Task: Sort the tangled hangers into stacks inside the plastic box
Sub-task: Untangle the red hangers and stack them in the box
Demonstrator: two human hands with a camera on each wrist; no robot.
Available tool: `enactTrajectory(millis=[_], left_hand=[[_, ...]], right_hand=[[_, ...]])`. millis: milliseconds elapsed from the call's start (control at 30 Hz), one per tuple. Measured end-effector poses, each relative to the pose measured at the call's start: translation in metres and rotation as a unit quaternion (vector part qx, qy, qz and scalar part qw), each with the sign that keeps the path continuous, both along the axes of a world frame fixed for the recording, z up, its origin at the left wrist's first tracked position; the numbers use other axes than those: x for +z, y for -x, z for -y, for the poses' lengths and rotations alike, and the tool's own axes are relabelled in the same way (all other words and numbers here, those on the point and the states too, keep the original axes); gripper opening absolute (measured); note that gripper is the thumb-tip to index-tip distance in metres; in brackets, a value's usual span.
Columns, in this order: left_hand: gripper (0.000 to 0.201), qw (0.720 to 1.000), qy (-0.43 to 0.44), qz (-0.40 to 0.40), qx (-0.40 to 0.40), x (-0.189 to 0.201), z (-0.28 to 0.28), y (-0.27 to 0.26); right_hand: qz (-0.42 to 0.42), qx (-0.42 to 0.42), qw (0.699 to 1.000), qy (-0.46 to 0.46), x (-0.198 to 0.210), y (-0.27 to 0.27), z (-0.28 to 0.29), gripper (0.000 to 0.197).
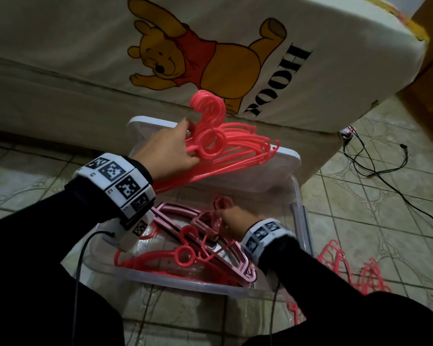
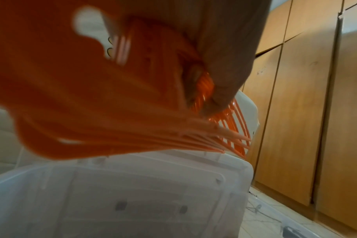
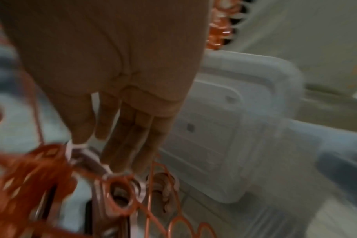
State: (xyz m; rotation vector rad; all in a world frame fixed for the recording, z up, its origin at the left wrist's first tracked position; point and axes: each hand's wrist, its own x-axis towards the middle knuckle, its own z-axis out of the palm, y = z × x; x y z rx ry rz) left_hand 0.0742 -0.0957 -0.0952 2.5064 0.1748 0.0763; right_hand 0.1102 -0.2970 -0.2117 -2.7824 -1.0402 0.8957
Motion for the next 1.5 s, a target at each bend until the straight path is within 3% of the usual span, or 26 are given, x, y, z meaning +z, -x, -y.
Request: enactTrajectory(millis=[167, 267, 367, 467, 633, 900, 1033, 1133, 1200, 1400, 1500], left_hand=[[0.054, 1.000, 0.012, -0.003, 0.003, -0.002, 0.000, 0.000], [0.069, 1.000, 0.014, -0.017, 0.006, -0.001, -0.002, 0.001], [0.083, 1.000, 0.008, -0.021, 0.013, -0.001, -0.004, 0.001], [0.091, 1.000, 0.011, -0.016, 0.014, 0.001, -0.004, 0.002], [0.105, 1.000, 0.020, 0.006, 0.009, 0.005, -0.001, 0.006], [0.112, 1.000, -0.004, 0.002, -0.006, 0.003, 0.002, 0.008], [0.104, 0.999, 0.005, 0.007, -0.034, 0.003, 0.005, 0.009], [0.090, 0.999, 0.001, 0.003, -0.045, 0.001, 0.008, 0.011], [0.091, 0.998, -0.011, -0.004, -0.055, 0.000, 0.010, 0.012], [0.079, 0.997, -0.029, -0.001, -0.071, -0.003, 0.009, 0.007], [0.072, 0.997, -0.036, 0.005, -0.067, -0.004, 0.004, 0.006]], right_hand=[[0.013, 0.129, 0.989, 0.073, -0.027, 0.015, -0.008, 0.036], [-0.007, 0.103, 0.993, 0.055, -0.025, 0.015, -0.013, 0.014], [-0.001, 0.061, 0.997, 0.052, -0.019, 0.005, -0.016, 0.020], [0.007, 0.044, 0.998, 0.042, 0.000, -0.005, -0.016, 0.026], [0.072, 0.073, 0.994, -0.033, 0.052, -0.015, -0.006, 0.018], [0.204, 0.106, 0.957, -0.175, 0.113, -0.009, 0.013, 0.019], [0.268, 0.116, 0.939, -0.183, 0.122, -0.009, 0.019, 0.017], [0.286, 0.121, 0.940, -0.143, 0.119, -0.012, 0.019, 0.018], [0.285, 0.116, 0.941, -0.142, 0.118, -0.012, 0.017, 0.020], [0.245, 0.047, 0.938, -0.242, 0.124, -0.013, 0.016, 0.014], [0.270, -0.012, 0.931, -0.246, 0.126, -0.017, 0.025, 0.017]])
